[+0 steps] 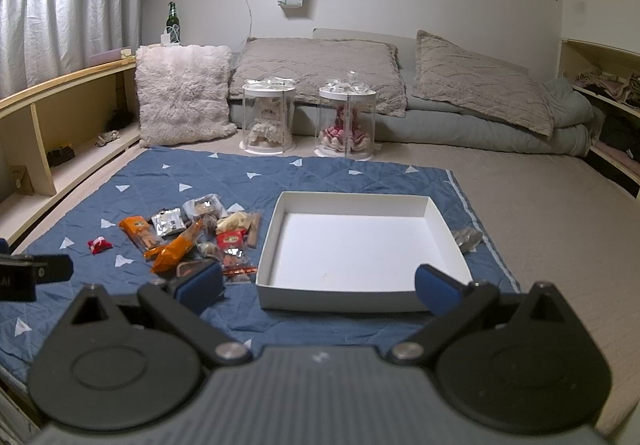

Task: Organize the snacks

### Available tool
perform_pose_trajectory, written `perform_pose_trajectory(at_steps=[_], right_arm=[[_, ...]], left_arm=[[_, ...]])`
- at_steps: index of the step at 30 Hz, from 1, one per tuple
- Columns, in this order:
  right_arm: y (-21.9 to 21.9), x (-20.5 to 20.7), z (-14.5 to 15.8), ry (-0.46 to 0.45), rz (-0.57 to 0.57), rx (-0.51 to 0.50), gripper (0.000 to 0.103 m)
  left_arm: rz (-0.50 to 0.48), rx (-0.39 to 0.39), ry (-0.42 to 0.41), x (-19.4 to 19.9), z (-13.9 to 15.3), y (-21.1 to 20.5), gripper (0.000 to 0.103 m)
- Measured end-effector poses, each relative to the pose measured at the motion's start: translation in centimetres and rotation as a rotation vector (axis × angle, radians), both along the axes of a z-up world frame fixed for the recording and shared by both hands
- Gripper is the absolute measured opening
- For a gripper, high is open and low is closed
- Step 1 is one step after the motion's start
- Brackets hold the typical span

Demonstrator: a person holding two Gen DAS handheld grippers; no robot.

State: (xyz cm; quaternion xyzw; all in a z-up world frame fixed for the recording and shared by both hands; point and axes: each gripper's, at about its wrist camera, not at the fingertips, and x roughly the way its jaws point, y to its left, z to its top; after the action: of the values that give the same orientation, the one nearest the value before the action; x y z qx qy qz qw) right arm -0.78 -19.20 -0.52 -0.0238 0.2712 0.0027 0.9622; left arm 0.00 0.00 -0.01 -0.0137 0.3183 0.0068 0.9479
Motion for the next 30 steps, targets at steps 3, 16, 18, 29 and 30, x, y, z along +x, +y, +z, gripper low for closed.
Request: perform_pose_trajectory(at_steps=[3, 16, 18, 29, 30], right_arm=[[-0.20, 0.11, -0.14, 0.001, -0.001, -0.002, 0.103], [-0.25, -0.10, -0.22, 0.005, -0.002, -0.005, 0.103], [-0.26, -0.09, -0.21, 0.004, -0.001, -0.005, 0.103], [-0.27, -0.10, -0.23, 0.004, -0.003, -0.004, 0.103], [-0.27, -0.10, -0.23, 0.004, -0.003, -0.004, 0.103]], left_arm=[[-0.003, 0.000, -0.001, 0.00, -0.02, 0.01, 0.103], [-0.003, 0.000, 0.000, -0.06, -0.35, -0.19, 0.103], [-0.003, 0.001, 0.000, -0.05, -0.36, -0.19, 0.103], [-0.003, 0.000, 0.000, -0.05, -0.35, -0.19, 0.103], [-0.003, 0.000, 0.000, -0.06, -0.40, -0.21, 0.103]])
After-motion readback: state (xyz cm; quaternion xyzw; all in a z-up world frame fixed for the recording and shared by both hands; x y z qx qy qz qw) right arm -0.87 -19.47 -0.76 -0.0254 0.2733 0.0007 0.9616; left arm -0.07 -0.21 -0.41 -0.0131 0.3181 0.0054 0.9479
